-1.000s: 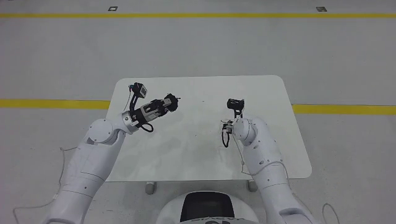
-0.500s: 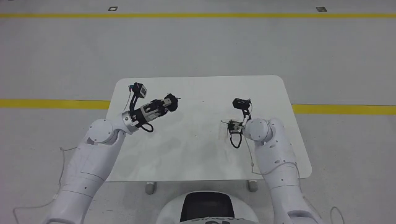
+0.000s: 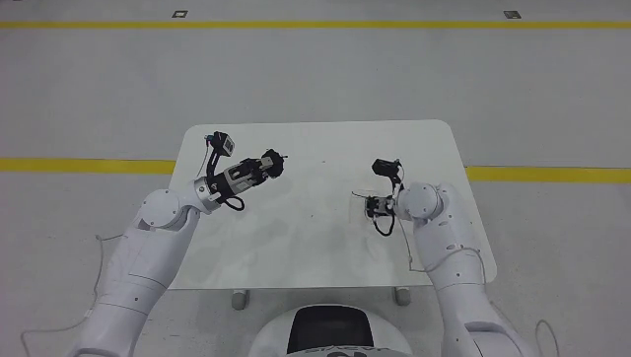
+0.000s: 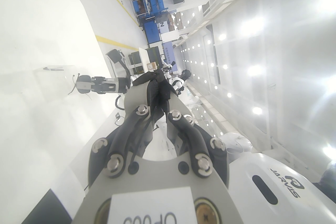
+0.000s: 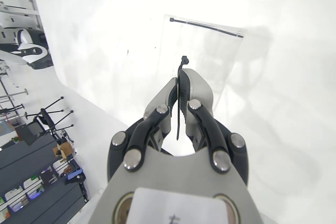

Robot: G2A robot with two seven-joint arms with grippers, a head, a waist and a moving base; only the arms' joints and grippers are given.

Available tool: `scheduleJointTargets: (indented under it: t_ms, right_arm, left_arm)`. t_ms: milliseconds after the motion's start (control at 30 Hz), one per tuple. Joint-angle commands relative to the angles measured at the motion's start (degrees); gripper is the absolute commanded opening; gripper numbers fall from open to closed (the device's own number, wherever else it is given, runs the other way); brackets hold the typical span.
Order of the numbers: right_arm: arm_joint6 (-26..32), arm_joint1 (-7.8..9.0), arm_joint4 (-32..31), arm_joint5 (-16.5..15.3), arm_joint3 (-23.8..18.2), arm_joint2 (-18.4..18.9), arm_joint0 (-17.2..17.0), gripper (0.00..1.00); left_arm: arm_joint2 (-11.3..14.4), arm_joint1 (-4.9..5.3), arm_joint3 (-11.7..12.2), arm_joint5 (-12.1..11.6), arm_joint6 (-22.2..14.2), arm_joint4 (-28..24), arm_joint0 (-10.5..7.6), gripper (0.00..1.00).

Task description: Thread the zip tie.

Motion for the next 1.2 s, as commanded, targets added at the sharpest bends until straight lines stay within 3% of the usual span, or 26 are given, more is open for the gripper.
scheduleJointTargets:
  t_ms: [0, 267, 567, 633, 900, 1167]
  right_arm:
    - [-0.72, 0.04, -0.2, 0.83, 2.55, -0.89, 1.35, 0.0]
    - [-2.44, 0.29, 0.0, 2.34, 9.41, -3.66, 5.34, 0.0]
    - [-3.8, 1.09, 1.71, 1.72, 9.52, -4.56, 5.23, 0.0]
    - [-3.92, 1.18, 1.8, 2.16, 9.9, -4.99, 5.4, 0.09]
    - [-4.88, 1.46, 2.68, 2.98, 13.02, -7.02, 7.34, 0.0]
    - [-6.05, 1.74, 3.89, 3.53, 15.22, -8.49, 8.76, 0.0]
  left_arm:
    - [0.0, 0.0, 0.0, 0.0, 0.0, 0.0, 0.0, 0.0]
    - [0.0, 0.0, 0.0, 0.0, 0.0, 0.0, 0.0, 0.0]
    - [0.0, 0.0, 0.0, 0.0, 0.0, 0.0, 0.0, 0.0]
    - [0.0, 0.0, 0.0, 0.0, 0.0, 0.0, 0.0, 0.0]
    - [0.0, 0.0, 0.0, 0.0, 0.0, 0.0, 0.0, 0.0]
    - [0.0, 0.0, 0.0, 0.0, 0.0, 0.0, 0.0, 0.0]
